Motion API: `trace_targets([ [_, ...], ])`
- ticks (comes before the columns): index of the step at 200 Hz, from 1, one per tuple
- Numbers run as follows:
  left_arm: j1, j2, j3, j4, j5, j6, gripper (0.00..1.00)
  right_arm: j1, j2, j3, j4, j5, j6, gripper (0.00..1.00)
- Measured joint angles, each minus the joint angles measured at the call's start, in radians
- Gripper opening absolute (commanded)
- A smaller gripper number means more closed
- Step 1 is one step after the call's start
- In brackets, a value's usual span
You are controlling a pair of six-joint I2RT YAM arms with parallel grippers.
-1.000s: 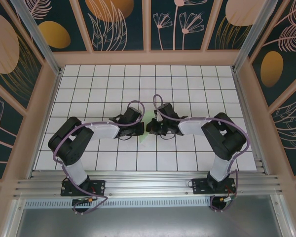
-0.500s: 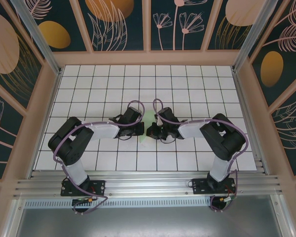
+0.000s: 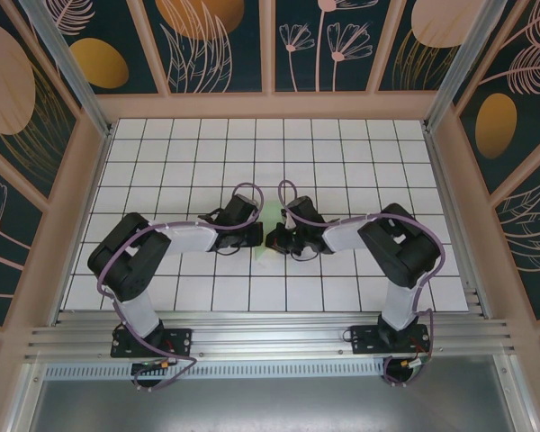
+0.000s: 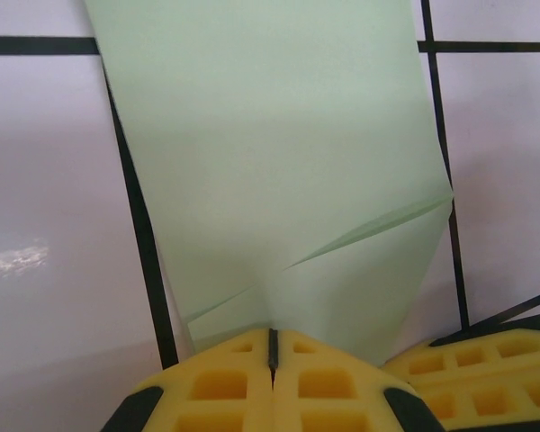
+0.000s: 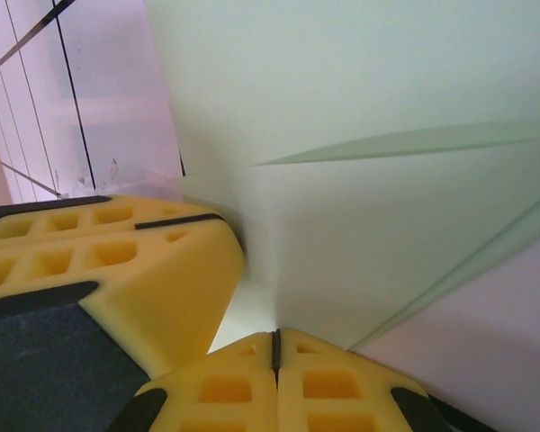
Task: Fold a paper plane with a square sheet of paper (pick it up from the middle)
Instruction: Third fold the triangle at the center of the table.
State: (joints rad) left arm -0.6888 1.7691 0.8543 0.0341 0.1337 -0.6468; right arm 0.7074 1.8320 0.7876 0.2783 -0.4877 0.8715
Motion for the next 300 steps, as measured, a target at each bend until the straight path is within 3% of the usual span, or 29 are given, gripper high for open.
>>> trace_targets([
  [84,0.002,0.001,0.001,0.000,0.010,0.000,0.02,0.019,-0.055,-0.041,0.006,0.015,0.025,0.08],
  [300,0.014,0.010,0.011,-0.001,0.019,0.004,0.03,0.086,-0.021,-0.048,0.085,0.069,0.135,0.07],
])
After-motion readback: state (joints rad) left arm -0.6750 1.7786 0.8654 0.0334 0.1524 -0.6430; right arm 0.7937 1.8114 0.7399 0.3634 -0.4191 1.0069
